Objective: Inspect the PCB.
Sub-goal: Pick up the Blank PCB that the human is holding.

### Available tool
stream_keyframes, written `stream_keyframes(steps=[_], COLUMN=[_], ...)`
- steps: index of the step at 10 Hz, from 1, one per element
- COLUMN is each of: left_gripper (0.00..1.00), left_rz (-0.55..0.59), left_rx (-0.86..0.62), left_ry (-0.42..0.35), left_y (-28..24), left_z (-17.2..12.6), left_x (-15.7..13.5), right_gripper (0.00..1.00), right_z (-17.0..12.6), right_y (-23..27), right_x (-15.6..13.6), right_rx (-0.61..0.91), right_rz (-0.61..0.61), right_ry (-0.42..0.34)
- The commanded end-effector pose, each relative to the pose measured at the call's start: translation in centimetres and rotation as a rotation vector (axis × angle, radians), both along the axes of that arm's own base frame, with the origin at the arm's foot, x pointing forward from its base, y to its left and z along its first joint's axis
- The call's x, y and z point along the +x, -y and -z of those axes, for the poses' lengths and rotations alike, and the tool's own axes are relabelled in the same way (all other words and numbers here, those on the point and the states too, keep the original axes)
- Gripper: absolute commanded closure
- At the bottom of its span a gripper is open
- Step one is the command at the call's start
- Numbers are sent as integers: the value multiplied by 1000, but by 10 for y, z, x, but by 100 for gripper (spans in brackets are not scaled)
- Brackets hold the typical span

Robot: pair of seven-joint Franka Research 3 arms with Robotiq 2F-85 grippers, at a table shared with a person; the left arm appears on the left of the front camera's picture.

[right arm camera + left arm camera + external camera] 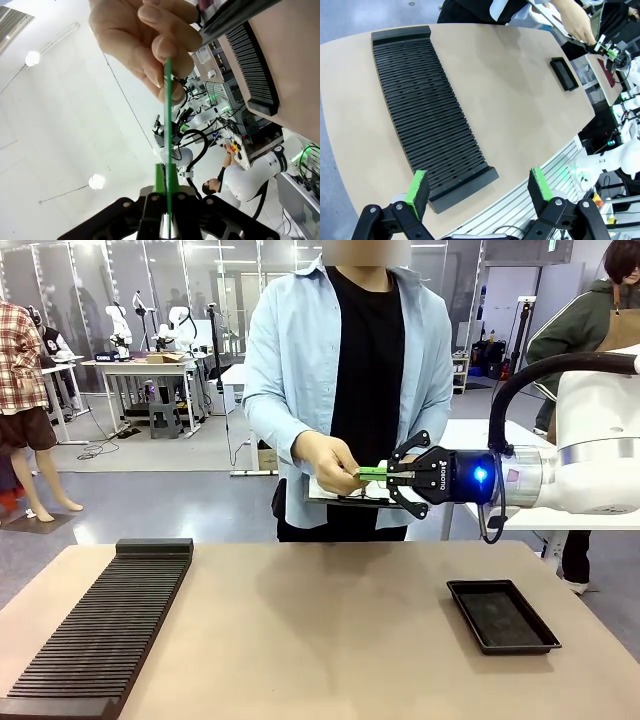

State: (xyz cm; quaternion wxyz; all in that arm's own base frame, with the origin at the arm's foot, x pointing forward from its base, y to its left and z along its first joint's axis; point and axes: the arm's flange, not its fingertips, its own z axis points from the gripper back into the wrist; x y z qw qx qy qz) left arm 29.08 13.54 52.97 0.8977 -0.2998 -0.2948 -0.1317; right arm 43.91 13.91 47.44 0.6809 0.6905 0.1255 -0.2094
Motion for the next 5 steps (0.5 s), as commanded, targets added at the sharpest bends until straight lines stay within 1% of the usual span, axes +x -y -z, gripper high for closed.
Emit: stream_keyframes(steps=[1, 3, 5], left_gripper=[0, 0, 0], left_rz=[-13, -13, -13], left_rx=[16, 16, 16], left_ry=[-12, -12, -12], left_y=[1, 1, 1], left_z=[-1, -1, -1], left_x=[-1, -1, -1], right_gripper=[100, 100, 100], right_z=[1, 5, 0], right_y=[-1, 6, 1], right_x=[4, 6, 0], right_rx=[4, 11, 0], right_rz=[2, 16, 3], right_ry=[15, 6, 0])
